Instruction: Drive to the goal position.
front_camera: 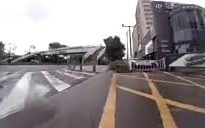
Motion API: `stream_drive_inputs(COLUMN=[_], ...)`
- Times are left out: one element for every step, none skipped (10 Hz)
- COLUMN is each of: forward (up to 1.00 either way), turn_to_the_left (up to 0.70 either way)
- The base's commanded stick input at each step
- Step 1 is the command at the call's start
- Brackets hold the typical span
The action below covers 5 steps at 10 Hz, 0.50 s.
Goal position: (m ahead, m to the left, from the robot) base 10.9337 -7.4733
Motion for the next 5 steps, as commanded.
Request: stream_drive_inputs(forward=[0.7, 0.7, 0.7, 0.7, 0.7], turn_to_the_left=[0.0, -0.01, -0.07, -0.13, -0.07])
